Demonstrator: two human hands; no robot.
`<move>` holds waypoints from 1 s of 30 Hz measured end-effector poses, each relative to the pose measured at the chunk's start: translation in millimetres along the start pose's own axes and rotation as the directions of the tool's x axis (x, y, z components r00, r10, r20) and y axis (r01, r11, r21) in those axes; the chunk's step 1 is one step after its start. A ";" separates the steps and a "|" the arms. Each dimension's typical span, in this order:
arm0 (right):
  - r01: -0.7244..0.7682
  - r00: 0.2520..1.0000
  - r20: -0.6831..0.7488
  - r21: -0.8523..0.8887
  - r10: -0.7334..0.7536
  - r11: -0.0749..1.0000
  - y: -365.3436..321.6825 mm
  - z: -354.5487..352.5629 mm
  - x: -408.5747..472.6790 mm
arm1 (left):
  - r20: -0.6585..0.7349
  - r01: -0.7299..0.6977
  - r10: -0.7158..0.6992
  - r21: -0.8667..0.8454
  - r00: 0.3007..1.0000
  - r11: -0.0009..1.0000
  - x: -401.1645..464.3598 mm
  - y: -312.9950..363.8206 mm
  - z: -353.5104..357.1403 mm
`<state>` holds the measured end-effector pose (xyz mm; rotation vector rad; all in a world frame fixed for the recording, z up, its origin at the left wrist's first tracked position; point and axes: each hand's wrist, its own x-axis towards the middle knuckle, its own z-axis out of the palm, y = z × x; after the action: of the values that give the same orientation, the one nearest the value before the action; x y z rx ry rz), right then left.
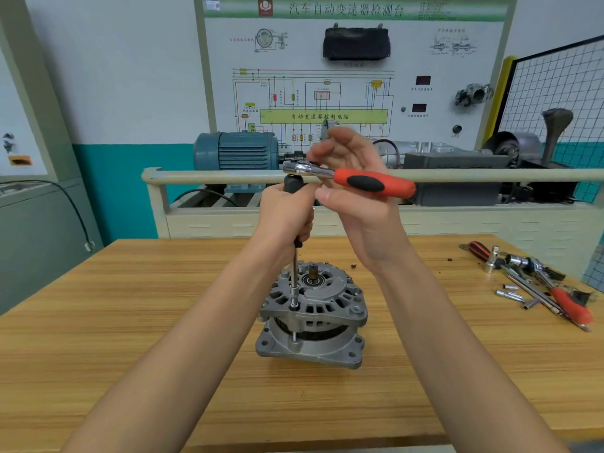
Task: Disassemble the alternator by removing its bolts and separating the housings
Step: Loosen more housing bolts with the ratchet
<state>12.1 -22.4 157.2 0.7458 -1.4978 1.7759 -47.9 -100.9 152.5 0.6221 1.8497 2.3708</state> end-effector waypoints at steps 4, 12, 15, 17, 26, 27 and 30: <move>-0.047 0.999 -0.024 0.022 0.048 0.999 7.5 -4.2 -1.6 | -0.011 -0.023 0.023 0.002 1.000 1.000 1.8 6.6 0.1; -0.081 0.989 -0.137 -0.147 0.061 0.986 14.7 -6.4 -0.1 | -0.010 -0.042 0.042 0.046 0.999 0.998 12.6 18.7 -0.1; -0.246 0.963 -0.189 -0.323 0.192 0.914 23.1 -15.3 -8.2 | 0.009 -0.072 0.072 0.016 0.997 0.997 14.4 22.8 -2.6; -0.435 0.893 -0.124 -0.481 0.432 0.761 29.4 -23.6 -14.6 | 0.009 -0.091 0.091 -0.012 0.996 0.996 17.9 30.6 -5.9; -0.423 0.703 0.130 -0.714 0.700 0.557 67.9 -19.8 -37.7 | -0.065 -0.094 0.086 -0.118 0.994 0.989 31.6 49.3 -22.0; -0.430 0.719 0.128 -0.691 0.683 0.581 68.2 -21.6 -38.1 | -0.082 -0.085 0.073 -0.153 0.994 0.985 34.0 50.4 -26.9; -0.473 0.778 0.073 -0.585 0.624 0.659 64.6 -27.2 -40.3 | -0.120 -0.028 -0.014 -0.338 0.993 0.941 42.9 52.2 -43.5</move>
<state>-15.4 -7.6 82.5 0.2341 -2.4895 1.5352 -92.7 -142.1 204.9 0.4572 1.4186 2.6955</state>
